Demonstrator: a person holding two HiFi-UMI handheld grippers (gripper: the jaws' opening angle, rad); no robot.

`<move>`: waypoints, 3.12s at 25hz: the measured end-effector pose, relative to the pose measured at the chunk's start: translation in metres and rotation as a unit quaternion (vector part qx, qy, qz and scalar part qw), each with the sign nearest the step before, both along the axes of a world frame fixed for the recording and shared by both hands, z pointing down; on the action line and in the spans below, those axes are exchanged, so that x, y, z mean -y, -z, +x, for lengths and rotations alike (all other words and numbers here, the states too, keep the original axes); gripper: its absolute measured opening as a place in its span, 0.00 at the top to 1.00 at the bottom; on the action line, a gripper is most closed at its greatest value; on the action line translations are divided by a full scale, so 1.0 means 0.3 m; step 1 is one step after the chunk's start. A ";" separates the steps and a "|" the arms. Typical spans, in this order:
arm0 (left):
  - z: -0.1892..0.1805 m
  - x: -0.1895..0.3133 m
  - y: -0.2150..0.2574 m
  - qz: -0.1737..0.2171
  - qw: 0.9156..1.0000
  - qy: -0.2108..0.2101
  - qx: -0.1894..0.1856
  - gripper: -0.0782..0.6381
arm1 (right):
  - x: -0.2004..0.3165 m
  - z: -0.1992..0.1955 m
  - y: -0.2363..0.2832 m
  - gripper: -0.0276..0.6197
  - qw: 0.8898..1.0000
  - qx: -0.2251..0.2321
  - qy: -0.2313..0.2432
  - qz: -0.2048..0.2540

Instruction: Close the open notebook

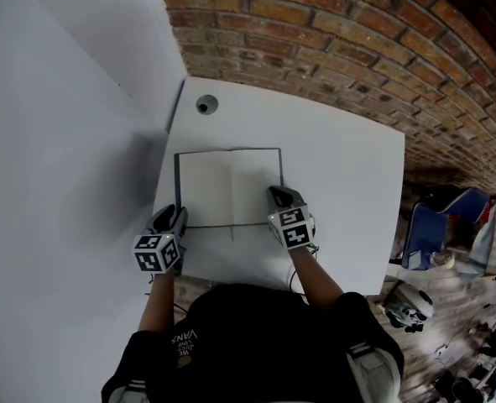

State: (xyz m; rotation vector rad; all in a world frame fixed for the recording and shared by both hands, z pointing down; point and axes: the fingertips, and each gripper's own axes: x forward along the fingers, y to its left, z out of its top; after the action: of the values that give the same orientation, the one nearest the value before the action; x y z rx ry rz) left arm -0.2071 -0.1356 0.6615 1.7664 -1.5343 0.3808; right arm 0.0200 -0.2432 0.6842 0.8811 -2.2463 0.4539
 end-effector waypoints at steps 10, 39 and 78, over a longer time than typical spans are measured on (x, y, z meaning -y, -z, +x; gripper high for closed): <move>0.007 0.008 -0.045 -0.041 0.999 0.003 -0.008 0.62 | -0.002 0.002 -0.011 0.96 1.000 -0.006 0.009 -0.010; 0.011 0.024 -0.064 -0.062 0.991 0.070 -0.100 0.80 | -0.002 0.007 -0.020 0.96 1.000 -0.010 0.003 -0.014; 0.131 0.056 0.288 0.076 0.956 0.036 -0.282 0.86 | -0.003 0.003 -0.001 0.96 1.000 0.007 0.011 -0.025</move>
State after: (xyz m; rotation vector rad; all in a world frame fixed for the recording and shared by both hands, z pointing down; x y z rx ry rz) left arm -0.1678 -0.1523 0.5751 1.7285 -1.2287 -0.2723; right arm 0.0210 -0.2423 0.6845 0.8290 -2.2453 0.5057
